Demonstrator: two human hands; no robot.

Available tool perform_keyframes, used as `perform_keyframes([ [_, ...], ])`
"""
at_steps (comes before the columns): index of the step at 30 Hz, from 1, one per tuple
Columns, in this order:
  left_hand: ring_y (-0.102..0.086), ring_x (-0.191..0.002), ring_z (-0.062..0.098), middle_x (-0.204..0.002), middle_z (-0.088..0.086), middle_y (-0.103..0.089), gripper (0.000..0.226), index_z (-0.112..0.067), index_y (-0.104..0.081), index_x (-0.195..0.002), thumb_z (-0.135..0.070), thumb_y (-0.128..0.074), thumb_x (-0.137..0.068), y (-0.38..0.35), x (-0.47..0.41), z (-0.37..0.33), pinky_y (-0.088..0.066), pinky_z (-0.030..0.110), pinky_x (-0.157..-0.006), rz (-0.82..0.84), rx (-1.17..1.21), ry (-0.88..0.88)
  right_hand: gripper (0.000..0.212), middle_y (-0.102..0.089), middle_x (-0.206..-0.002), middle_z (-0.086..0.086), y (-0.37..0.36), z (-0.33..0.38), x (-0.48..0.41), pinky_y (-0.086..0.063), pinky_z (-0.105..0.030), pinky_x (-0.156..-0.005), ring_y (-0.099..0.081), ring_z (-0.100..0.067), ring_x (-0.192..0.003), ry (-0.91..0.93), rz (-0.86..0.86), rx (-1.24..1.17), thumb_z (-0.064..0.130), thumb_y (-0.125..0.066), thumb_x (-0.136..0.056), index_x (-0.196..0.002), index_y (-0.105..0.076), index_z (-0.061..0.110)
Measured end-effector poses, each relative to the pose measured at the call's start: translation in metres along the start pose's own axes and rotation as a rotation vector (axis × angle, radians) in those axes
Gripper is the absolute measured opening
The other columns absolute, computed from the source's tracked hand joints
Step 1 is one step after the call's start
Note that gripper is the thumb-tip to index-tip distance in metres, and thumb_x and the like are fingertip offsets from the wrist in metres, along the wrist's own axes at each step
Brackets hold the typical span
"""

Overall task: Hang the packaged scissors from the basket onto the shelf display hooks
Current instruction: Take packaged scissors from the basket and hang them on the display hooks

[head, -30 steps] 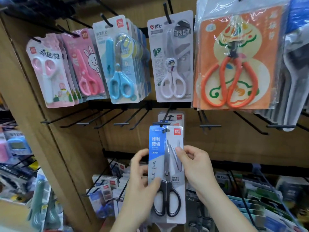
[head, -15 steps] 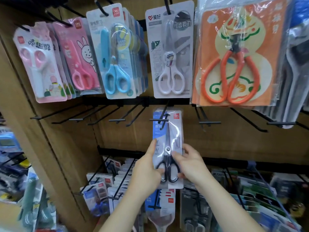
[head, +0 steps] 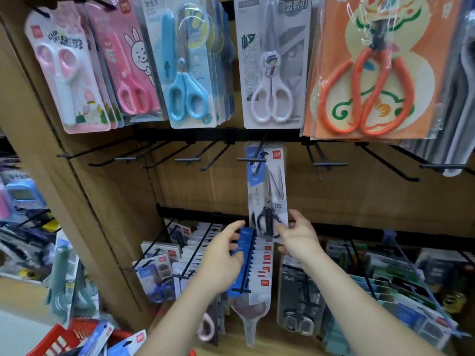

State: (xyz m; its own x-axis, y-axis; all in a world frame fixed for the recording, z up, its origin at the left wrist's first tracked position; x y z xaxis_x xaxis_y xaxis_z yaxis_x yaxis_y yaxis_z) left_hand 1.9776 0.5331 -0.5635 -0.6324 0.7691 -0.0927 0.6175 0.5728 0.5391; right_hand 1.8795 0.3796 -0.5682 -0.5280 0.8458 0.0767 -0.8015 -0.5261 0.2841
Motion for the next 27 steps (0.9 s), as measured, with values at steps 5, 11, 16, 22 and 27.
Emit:
perform_keyframes([
  [5,-0.056,-0.107,0.001,-0.118,-0.024,-0.051,0.060,-0.046,-0.051,-0.119,0.007,-0.049,-0.093,0.026,0.059,0.056,-0.051,0.015,-0.079,-0.007,-0.088,0.055,0.059,-0.051,-0.144,-0.005,0.007,-0.010,0.023,-0.049,-0.039,-0.100,-0.054,-0.026,-0.125,0.021,-0.049,0.096,0.031,-0.058,-0.097,-0.151,-0.034,0.025],
  [11,-0.059,-0.101,0.002,-0.115,-0.009,-0.059,0.068,-0.047,-0.055,-0.100,0.017,-0.052,-0.078,0.061,0.129,0.133,-0.038,0.002,-0.083,-0.081,-0.227,0.225,0.052,-0.052,-0.140,0.005,-0.037,0.001,0.067,-0.052,-0.028,-0.088,-0.056,-0.015,-0.116,0.221,0.035,0.073,0.008,-0.053,-0.095,-0.143,-0.044,0.025],
  [16,-0.056,-0.101,0.013,-0.119,-0.002,-0.059,0.048,-0.030,-0.063,-0.113,0.008,-0.056,-0.085,0.103,0.175,0.178,-0.036,0.018,-0.084,-0.200,-0.295,0.380,0.035,-0.063,-0.125,-0.001,-0.118,-0.008,0.101,-0.053,-0.036,-0.087,-0.061,-0.016,-0.109,0.182,0.346,0.072,0.006,-0.053,-0.095,-0.125,-0.058,0.025],
  [22,-0.053,-0.125,0.034,-0.129,0.015,-0.062,0.042,-0.013,-0.064,-0.124,-0.013,-0.057,-0.082,0.159,0.252,0.262,-0.034,0.038,-0.104,-0.473,-0.401,0.759,0.032,-0.061,-0.107,0.000,-0.209,-0.035,0.146,-0.046,-0.028,-0.088,-0.059,-0.014,-0.097,0.213,0.622,0.248,0.001,-0.054,-0.093,-0.123,-0.063,0.009],
  [27,-0.046,-0.130,0.030,-0.118,0.009,-0.070,0.048,-0.014,-0.069,-0.110,-0.038,-0.049,-0.073,0.157,0.295,0.315,-0.024,0.051,-0.120,-0.469,-0.584,0.890,0.032,-0.069,-0.111,-0.002,-0.289,-0.081,0.177,-0.047,-0.027,-0.100,-0.061,-0.009,-0.100,0.240,0.837,0.384,0.005,-0.065,-0.087,-0.117,-0.064,0.018],
])
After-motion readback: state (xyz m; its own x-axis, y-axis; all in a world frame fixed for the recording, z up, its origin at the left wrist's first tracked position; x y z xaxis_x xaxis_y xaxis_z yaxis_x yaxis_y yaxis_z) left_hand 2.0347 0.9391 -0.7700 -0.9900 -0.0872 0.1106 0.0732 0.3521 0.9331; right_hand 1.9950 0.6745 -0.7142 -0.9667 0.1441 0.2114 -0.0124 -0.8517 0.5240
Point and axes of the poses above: each hand's wrist, its own x-axis away from the middle knuckle, its own y-axis out of the back of the hand, z = x × y, the point moved 6 cm from there along -x, towards the middle knuckle
